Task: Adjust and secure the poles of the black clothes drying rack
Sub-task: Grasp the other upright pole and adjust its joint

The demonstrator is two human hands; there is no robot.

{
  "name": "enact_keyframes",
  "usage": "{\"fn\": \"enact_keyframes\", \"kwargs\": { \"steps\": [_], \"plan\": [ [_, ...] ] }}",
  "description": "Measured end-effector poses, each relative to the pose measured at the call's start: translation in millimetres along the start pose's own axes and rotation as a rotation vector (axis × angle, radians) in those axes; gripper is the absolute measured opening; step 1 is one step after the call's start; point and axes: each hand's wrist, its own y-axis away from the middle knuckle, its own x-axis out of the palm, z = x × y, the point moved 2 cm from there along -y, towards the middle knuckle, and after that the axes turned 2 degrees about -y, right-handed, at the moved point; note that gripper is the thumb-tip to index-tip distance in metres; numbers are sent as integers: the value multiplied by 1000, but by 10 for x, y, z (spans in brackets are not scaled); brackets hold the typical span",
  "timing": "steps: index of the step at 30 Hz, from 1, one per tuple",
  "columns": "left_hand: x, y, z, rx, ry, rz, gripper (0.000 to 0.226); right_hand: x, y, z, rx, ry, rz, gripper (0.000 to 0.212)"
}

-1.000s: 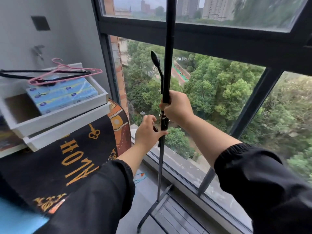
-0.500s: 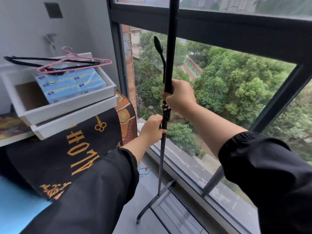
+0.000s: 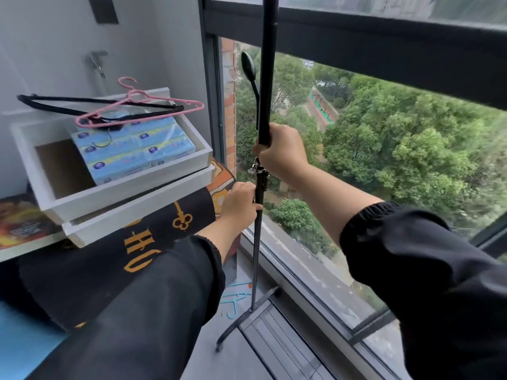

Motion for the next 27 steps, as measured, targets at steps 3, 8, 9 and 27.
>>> {"fn": "enact_keyframes", "kwargs": {
  "steps": [3,8,9,27],
  "plan": [
    [-47,-222,276,-39,9,-5,26,220,-264,65,15,-10,6,14],
    [-166,-523,645,-24,-25,-14,24,540,-627,198,21,-3,11,13],
    [-189,-564,699,-27,-29,-15,23,586,-682,221,23,1,13,12],
    [-393,-1155,1341,-3,-54,-50,24,1117,-1383,453,21,-25,9,9]
  ]
}}
